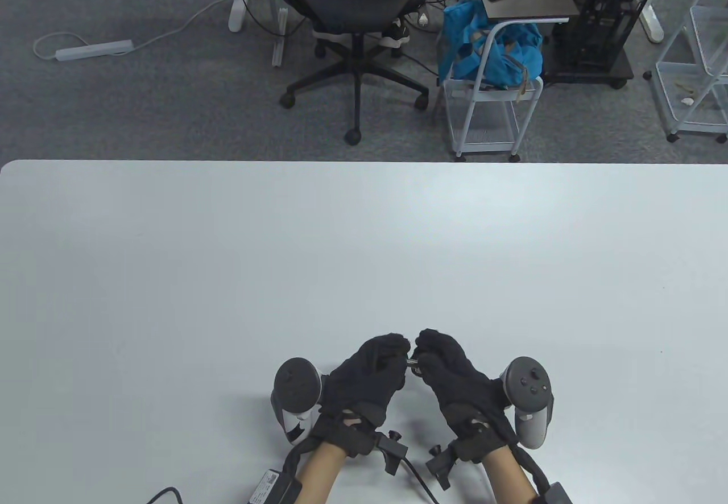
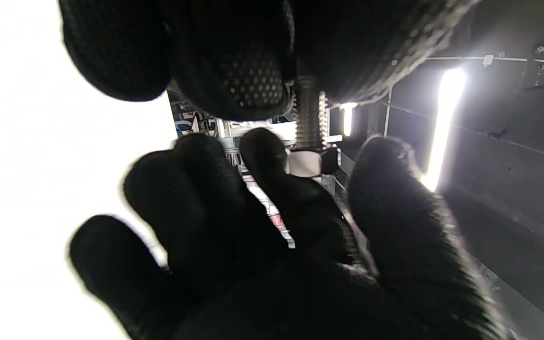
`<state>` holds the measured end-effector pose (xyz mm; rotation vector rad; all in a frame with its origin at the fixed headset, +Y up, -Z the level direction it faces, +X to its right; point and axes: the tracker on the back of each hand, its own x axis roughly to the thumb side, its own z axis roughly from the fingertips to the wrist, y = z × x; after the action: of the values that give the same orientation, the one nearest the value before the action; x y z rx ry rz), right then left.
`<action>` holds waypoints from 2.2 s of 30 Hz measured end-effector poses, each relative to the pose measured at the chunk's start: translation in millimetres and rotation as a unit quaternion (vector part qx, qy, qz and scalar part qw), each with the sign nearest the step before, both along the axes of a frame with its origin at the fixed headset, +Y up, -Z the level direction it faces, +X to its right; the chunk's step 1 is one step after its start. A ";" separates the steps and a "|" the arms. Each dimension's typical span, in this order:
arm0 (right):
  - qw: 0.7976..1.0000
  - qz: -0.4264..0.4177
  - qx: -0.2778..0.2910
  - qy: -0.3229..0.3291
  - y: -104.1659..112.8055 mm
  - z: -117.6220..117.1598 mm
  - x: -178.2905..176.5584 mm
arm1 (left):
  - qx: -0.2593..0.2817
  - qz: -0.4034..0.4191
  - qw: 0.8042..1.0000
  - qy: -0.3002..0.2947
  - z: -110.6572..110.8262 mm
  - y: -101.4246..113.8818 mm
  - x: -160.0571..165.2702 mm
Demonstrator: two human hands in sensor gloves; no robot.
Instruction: Unscrew nut from screw
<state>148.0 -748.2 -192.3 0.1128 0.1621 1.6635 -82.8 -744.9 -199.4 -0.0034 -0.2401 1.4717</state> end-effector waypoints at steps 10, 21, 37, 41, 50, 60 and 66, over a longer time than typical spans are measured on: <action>1.000 0.008 0.027 0.007 8.0 -0.4 -3.7 | -0.001 -0.006 1.000 0.003 0.5 0.4 0.3; 0.997 0.011 0.078 -0.018 15.2 2.4 -3.8 | -0.009 0.000 1.000 -0.003 0.4 -0.5 0.8; 1.000 0.013 0.011 0.004 3.9 0.8 -6.3 | 0.001 0.011 1.000 -0.002 -0.2 -0.2 -0.3; 0.999 0.014 0.041 0.005 9.5 1.5 -6.6 | -0.006 0.011 1.000 0.004 0.0 -1.0 -0.9; 0.996 0.036 0.082 -0.029 16.1 3.1 -4.4 | -0.017 -0.001 1.000 -0.006 0.0 -2.1 0.3; 0.999 0.016 0.041 0.018 7.9 2.0 -4.3 | -0.021 0.006 1.000 -0.004 -1.0 -3.2 -1.4; 1.000 0.024 -0.012 0.006 -0.4 0.3 -3.1 | -0.004 -0.010 1.000 -0.017 -0.6 -0.1 2.2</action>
<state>144.9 -748.7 -192.0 0.1020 0.1950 1.7079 -80.6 -745.0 -200.1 -0.0370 -0.2607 1.4538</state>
